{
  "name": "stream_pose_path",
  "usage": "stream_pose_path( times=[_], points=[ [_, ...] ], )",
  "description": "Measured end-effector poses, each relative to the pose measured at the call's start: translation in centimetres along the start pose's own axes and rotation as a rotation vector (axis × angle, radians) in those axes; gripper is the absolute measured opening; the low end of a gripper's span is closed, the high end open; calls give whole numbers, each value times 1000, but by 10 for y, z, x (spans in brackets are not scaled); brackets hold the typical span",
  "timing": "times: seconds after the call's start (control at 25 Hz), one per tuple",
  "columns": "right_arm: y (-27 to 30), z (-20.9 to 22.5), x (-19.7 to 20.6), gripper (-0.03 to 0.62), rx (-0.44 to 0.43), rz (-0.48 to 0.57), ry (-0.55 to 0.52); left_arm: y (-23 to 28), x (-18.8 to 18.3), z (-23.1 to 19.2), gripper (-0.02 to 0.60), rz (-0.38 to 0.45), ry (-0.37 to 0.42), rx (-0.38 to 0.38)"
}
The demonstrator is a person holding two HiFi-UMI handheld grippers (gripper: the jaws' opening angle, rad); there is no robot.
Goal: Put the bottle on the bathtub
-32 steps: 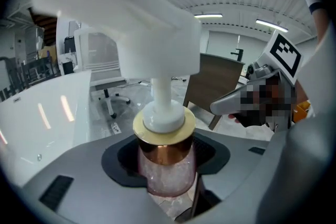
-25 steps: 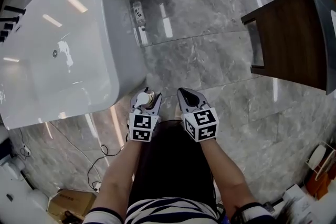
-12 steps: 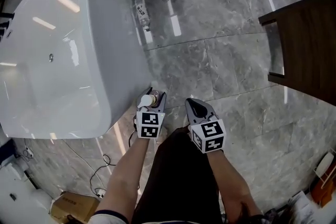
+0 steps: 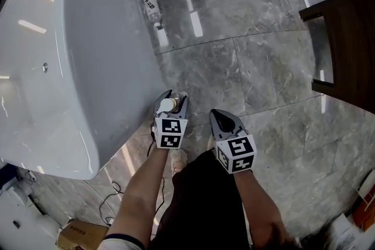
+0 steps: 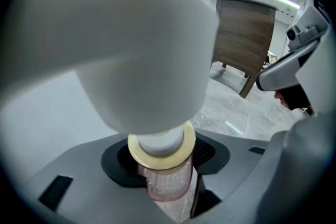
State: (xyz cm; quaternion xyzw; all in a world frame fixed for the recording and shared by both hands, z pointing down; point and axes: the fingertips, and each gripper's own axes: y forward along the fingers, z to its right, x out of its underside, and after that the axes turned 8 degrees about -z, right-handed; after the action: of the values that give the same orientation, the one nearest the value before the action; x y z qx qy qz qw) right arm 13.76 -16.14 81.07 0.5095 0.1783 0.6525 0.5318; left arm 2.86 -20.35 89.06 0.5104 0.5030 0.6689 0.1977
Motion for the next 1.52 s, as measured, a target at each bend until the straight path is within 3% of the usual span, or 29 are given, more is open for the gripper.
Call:
stream_pose_path(
  times=[0.24, 0.68, 1.52],
  points=[
    [9, 8, 16, 26, 0, 7, 42, 27, 3, -12, 224, 18, 23, -50],
    [20, 0, 39, 26, -30, -16, 27, 56, 4, -32, 225, 62, -12, -95],
    [20, -1, 62, 26, -14, -47, 38, 60, 24, -19, 230, 109, 4, -81]
  ],
)
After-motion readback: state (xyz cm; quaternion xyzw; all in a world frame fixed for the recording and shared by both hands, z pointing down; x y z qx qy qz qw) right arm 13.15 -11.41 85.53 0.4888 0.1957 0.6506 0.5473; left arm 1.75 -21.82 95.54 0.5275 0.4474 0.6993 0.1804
